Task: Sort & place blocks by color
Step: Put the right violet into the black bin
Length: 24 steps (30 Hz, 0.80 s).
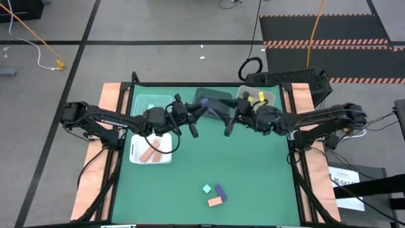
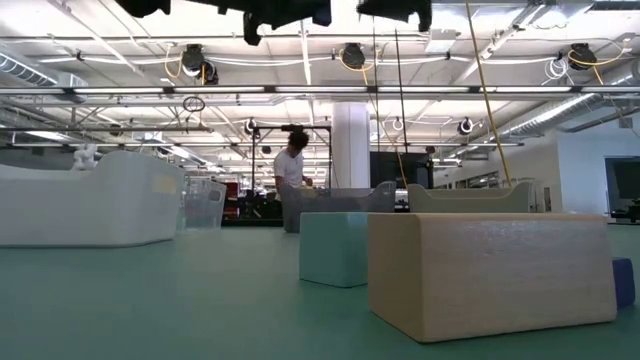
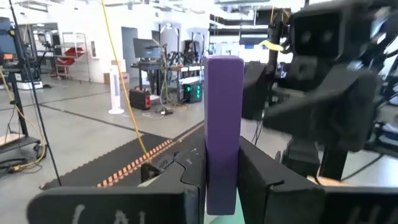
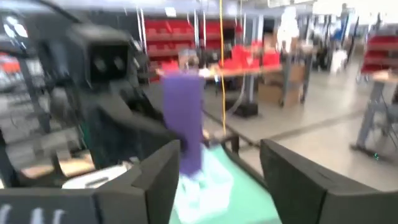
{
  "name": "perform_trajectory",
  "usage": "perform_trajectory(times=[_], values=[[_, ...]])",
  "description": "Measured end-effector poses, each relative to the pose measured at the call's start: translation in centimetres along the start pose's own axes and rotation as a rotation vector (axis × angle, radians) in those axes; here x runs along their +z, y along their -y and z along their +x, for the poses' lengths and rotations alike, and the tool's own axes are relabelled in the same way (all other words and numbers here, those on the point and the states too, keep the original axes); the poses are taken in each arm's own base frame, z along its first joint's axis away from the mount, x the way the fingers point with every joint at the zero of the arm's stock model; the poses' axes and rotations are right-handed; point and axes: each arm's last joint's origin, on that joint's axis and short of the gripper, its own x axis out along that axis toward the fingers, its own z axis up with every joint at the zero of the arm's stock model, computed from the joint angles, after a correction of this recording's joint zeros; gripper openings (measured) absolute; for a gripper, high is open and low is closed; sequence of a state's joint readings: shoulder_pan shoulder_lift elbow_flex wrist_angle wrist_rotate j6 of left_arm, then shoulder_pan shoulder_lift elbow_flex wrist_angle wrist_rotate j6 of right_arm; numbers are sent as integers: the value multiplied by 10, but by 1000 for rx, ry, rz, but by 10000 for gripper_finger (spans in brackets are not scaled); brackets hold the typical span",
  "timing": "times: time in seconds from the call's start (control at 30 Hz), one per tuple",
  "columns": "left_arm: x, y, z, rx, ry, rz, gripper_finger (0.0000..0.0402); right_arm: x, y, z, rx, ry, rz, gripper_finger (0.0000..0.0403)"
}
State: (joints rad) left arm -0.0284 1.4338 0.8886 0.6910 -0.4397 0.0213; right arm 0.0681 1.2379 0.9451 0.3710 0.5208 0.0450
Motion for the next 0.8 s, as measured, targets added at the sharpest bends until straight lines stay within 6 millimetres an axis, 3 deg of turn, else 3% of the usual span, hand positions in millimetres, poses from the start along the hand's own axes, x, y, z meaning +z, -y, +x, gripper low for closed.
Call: perform_trajectory(times=[0.13,0.37,0.8], values=[[6,0,0,-50,60,-21,54,5,12,-21,-13,-110,62,231],[13,0,2,-312,132,-72,54,-1,28,-48,-61,-294,115,225],[12,-5,4,-316,116,-129,54,-15,42,-71,-137,-502,108,224]])
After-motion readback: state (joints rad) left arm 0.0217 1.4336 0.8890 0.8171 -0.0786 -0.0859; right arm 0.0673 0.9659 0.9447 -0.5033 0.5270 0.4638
